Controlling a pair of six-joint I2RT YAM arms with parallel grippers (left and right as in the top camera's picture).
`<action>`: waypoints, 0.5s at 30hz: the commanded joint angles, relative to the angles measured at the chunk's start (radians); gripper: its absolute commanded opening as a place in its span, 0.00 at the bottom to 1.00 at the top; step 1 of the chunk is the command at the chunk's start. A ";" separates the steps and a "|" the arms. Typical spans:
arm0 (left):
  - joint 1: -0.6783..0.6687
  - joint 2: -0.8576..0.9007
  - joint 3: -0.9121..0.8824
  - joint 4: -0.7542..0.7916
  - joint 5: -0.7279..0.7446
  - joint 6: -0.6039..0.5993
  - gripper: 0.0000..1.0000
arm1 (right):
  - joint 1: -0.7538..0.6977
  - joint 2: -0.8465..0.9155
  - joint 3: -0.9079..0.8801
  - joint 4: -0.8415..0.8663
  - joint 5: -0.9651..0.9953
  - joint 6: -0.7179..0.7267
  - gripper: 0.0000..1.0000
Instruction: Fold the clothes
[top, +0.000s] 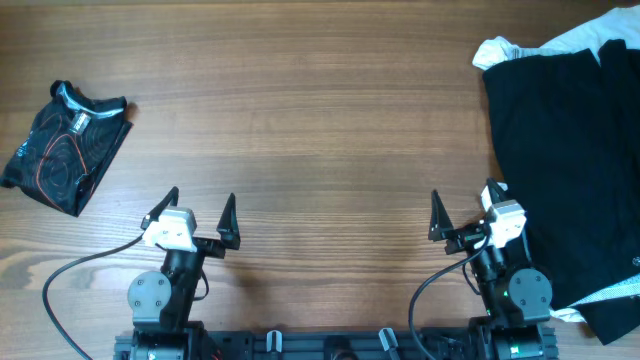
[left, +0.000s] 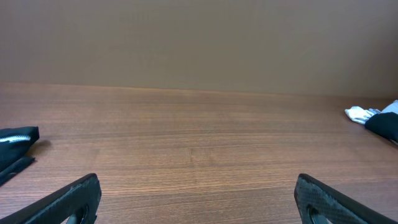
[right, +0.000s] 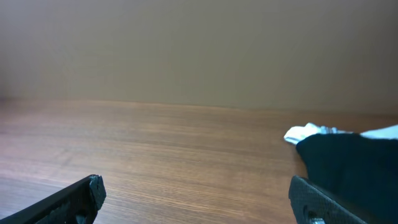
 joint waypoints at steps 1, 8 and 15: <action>-0.004 -0.010 -0.002 -0.002 0.012 0.012 1.00 | 0.000 0.035 0.039 -0.023 0.039 0.048 1.00; -0.003 0.147 0.150 -0.092 -0.026 0.012 1.00 | -0.001 0.341 0.300 -0.188 0.232 0.042 1.00; -0.003 0.565 0.422 -0.214 -0.033 0.012 1.00 | -0.018 0.809 0.594 -0.404 0.239 -0.032 1.00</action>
